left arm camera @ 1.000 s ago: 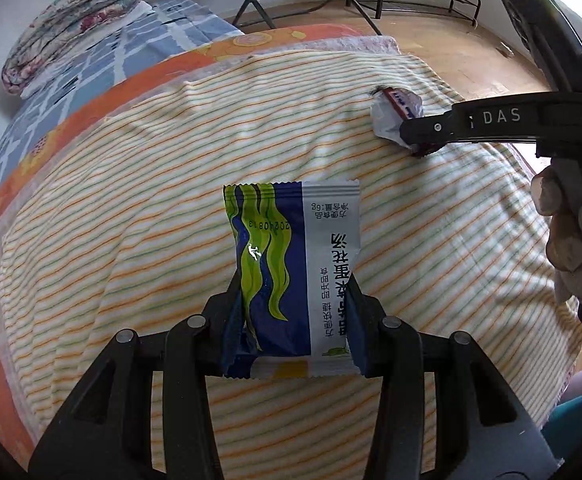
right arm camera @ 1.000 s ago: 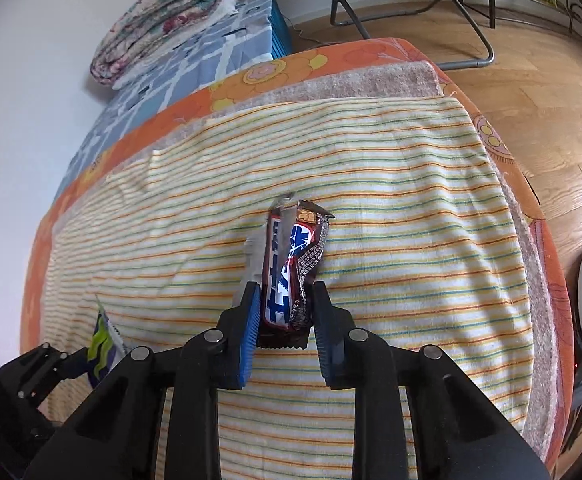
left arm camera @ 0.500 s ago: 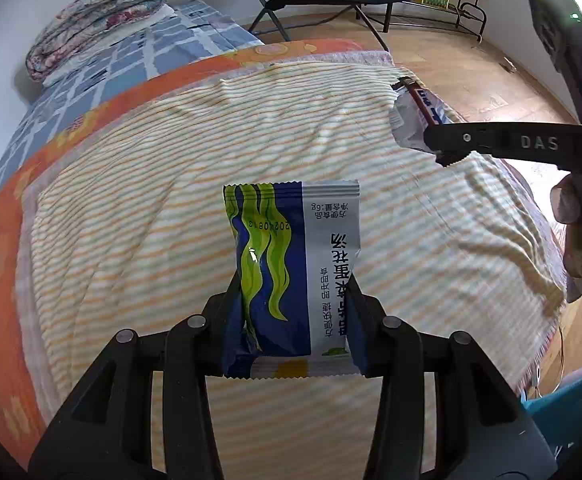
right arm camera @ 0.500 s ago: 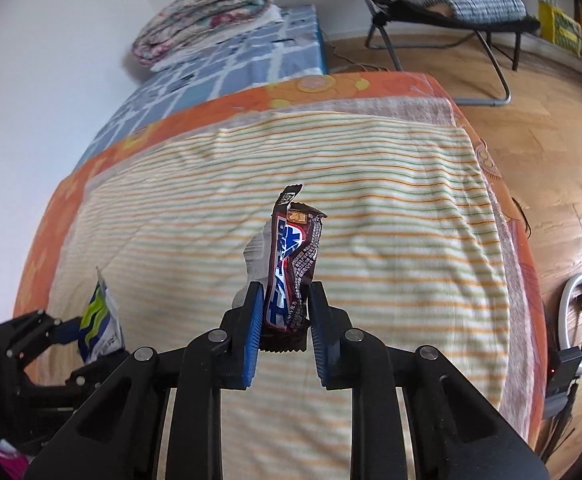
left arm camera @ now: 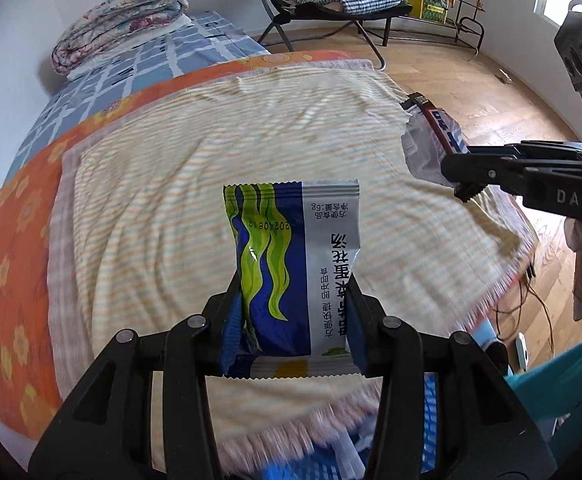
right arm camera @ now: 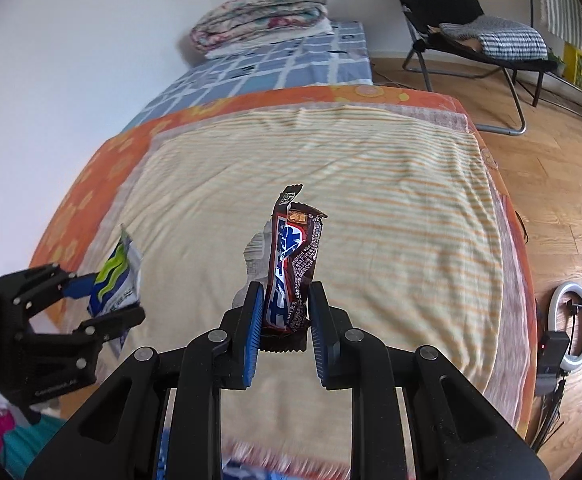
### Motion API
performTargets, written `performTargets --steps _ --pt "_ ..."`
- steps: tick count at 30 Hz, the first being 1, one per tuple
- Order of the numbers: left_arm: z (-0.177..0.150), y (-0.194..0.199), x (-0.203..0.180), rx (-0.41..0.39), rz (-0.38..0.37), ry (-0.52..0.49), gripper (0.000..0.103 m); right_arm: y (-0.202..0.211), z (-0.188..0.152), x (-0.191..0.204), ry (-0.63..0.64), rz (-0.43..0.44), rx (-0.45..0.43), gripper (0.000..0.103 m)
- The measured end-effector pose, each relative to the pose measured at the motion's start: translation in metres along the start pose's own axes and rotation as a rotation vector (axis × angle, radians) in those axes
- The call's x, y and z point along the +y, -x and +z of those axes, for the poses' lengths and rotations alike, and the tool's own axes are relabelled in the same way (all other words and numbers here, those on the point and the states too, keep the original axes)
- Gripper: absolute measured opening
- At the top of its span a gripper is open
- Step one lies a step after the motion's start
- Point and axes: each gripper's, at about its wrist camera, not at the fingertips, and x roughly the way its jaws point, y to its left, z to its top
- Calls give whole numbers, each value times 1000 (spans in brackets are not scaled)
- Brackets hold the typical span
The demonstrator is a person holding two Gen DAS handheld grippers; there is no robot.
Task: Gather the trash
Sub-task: 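Carry the snack packet and candy wrapper over the blue basket with both tools, then open both tools to drop the packet and wrapper into the basket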
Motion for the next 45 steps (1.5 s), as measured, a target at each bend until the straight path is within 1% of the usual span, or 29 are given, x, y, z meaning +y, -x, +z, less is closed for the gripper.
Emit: performTargets --steps 5,10,15,20,23,27,34,37,45 --pt "-32 28 -11 -2 -1 -12 45 21 -31 23 44 9 11 21" --pt "-65 46 -23 -4 3 -20 45 37 -64 46 83 23 27 21" --pt "-96 52 -29 21 -14 -2 45 42 -97 60 99 38 65 21" --pt "-130 47 -34 74 -32 25 45 39 -127 67 95 52 112 21" --pt "-145 44 -35 95 -32 37 45 36 -142 72 93 56 138 21" --pt "-158 40 -36 116 -37 52 45 31 -161 80 104 64 173 21" --pt "-177 30 -37 161 -36 63 45 22 -182 83 100 70 214 21" --pt "-184 26 -37 175 -33 64 45 17 -185 83 95 67 226 22" --pt "-191 20 -35 200 -27 70 46 12 -191 88 111 58 238 22"
